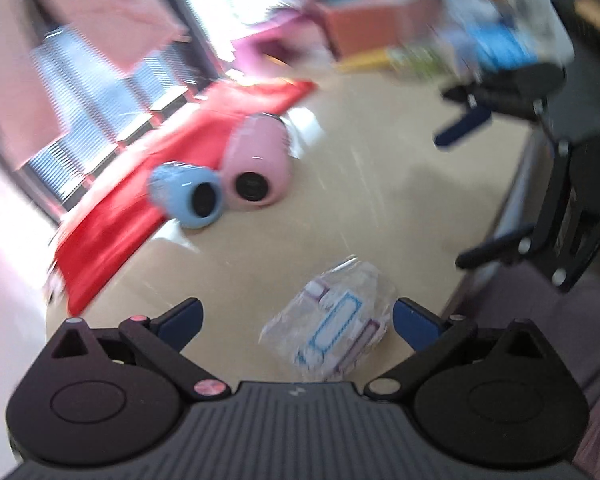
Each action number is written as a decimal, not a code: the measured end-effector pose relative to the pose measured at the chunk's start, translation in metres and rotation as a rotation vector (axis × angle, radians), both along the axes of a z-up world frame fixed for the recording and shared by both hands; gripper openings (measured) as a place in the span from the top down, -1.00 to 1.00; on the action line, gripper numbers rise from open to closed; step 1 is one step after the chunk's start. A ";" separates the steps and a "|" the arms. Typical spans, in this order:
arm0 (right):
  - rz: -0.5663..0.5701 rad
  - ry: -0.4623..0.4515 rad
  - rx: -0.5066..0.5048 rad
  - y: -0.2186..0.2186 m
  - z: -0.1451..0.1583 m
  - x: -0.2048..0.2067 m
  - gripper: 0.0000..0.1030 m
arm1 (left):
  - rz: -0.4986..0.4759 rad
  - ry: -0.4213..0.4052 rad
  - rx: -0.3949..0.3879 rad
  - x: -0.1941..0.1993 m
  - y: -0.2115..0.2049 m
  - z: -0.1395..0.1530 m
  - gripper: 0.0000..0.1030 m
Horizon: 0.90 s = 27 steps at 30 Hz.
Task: Flip cup upright
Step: 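Move the right tool down over the clear cup and close its fingers on it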
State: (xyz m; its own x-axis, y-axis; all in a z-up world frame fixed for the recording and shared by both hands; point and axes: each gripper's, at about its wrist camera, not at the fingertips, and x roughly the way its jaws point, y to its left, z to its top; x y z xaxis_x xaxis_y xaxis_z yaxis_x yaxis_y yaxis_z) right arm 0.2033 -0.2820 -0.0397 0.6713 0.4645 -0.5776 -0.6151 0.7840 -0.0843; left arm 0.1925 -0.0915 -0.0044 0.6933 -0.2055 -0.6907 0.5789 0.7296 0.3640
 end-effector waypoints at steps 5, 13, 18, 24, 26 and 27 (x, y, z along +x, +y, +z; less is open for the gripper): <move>0.043 -0.010 -0.067 0.023 0.003 -0.008 -1.00 | 0.120 -0.023 -0.139 -0.028 0.034 -0.010 -1.00; 0.210 -0.015 -0.319 0.078 0.014 -0.004 -1.00 | 0.209 0.004 -0.244 -0.042 0.075 -0.024 -1.00; 0.323 0.026 -0.512 0.120 0.012 0.012 -1.00 | 0.255 0.010 -0.279 -0.043 0.099 -0.034 -1.00; 0.413 0.133 -0.634 0.168 -0.001 0.040 -1.00 | 0.282 0.013 -0.309 -0.045 0.115 -0.037 -1.00; 0.392 0.190 -0.637 0.181 -0.005 0.053 -0.67 | 0.288 0.011 -0.319 -0.045 0.119 -0.037 -1.00; 0.372 0.228 -0.631 0.184 -0.006 0.059 -0.48 | 0.291 0.012 -0.323 -0.045 0.121 -0.037 -1.00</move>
State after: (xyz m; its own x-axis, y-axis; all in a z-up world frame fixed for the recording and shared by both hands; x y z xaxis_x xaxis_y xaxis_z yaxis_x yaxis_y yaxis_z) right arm 0.2623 -0.0979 -0.0460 0.3672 0.1733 -0.9138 -0.8851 0.3672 -0.2860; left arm 0.1475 0.0295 -0.0411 0.7467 -0.2096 -0.6312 0.3351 0.9384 0.0847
